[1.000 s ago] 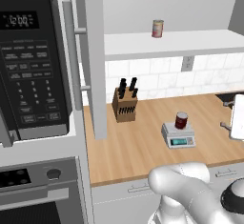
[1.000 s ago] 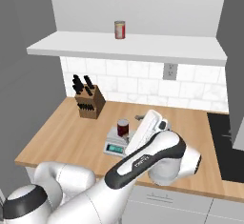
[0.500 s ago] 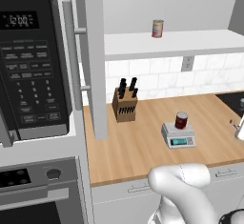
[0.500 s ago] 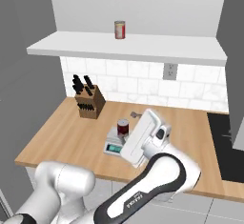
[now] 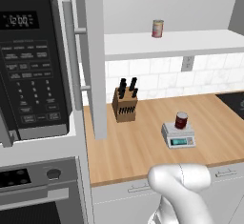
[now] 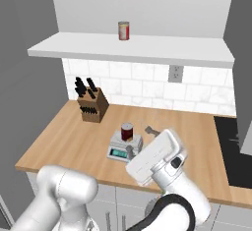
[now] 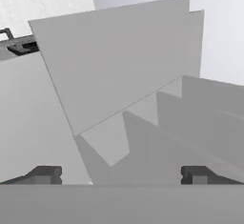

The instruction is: Pick the canned food and place it on the digital scale for weighing, and close the cabinet.

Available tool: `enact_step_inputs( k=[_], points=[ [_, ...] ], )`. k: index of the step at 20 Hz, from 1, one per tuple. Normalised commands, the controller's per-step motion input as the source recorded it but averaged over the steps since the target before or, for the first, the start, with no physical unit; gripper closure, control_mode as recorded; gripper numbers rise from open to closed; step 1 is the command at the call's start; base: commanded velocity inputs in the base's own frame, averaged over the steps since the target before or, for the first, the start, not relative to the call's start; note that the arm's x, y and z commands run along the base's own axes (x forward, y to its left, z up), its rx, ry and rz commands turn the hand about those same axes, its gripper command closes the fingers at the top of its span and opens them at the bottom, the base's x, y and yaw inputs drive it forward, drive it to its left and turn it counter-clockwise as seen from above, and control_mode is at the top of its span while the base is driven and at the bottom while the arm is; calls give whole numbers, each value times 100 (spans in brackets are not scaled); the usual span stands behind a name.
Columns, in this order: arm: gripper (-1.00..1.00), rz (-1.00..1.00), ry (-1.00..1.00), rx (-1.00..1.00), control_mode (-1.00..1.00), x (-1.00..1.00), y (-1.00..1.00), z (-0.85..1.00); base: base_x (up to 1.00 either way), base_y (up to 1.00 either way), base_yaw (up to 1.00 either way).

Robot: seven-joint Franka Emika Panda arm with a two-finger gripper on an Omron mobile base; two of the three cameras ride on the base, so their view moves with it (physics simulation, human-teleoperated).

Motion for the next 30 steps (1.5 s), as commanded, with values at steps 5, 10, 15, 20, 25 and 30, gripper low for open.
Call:
enact_step_inputs(
  k=[5, 10, 15, 20, 25, 30],
  points=[
    [-100, -8, -8, 14, -100, -66, -66, 14, 0, 0, 0],
    [-100, -3, -4, 17, -100, -57, -76, 23, 0, 0, 0],
    [-100, 0, 0, 16, -100, -32, -79, 26, 0, 0, 0],
    [-100, 0, 5, 11, -100, -9, -62, 11, 0, 0, 0],
    [-100, 0, 6, 9, -100, 1, -69, 0, 0, 0, 0],
    [-100, 0, 1, 7, -100, 10, -53, 0, 0, 0, 0]
  ],
)
